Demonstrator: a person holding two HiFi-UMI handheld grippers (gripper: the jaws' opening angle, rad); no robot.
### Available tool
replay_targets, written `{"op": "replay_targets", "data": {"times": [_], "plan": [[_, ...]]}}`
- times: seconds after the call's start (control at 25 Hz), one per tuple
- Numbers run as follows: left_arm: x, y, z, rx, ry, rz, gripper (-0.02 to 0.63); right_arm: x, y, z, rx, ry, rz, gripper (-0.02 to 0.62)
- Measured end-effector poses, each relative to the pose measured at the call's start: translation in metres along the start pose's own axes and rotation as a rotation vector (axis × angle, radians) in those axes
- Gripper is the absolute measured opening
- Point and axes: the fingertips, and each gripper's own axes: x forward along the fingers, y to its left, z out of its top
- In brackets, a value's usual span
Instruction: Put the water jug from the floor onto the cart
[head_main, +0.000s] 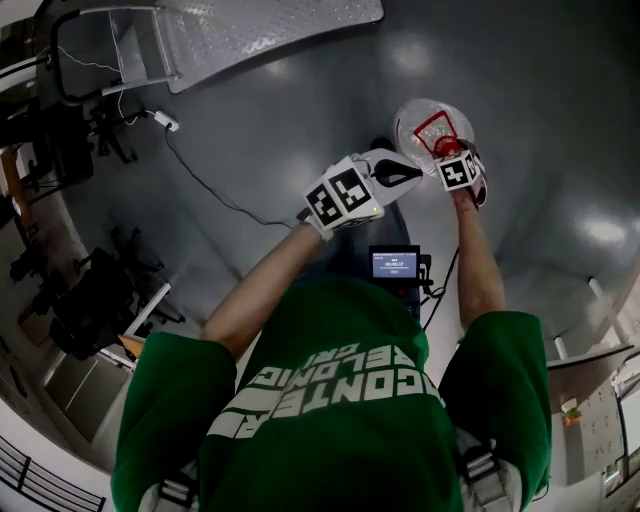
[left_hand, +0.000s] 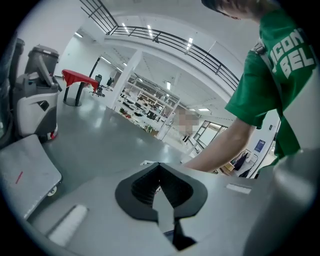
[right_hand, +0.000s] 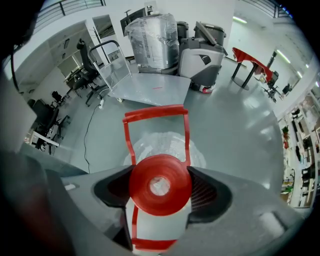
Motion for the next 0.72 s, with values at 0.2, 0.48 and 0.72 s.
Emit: {"op": "replay_targets", "data": {"times": [0.2, 0.48, 0.72], "plan": [[0.007, 0.017, 0.019, 0.016, -0.022, 0.046, 0.006, -0.01, -0.027, 0.03, -0.043, -0.028, 0.015, 0.296], [-0.002, 0.021, 0.036, 0.018, -0.072, 0.104, 0.006, -0.036, -0.045, 0.062, -0.098, -0.027, -0.007, 0.296], [-0.017, 0.015, 0.048, 0.051, -0.1, 0.131, 0.006, -0.056, -0.042, 0.082, -0.135, -0.029, -0.026, 0.296]]}}
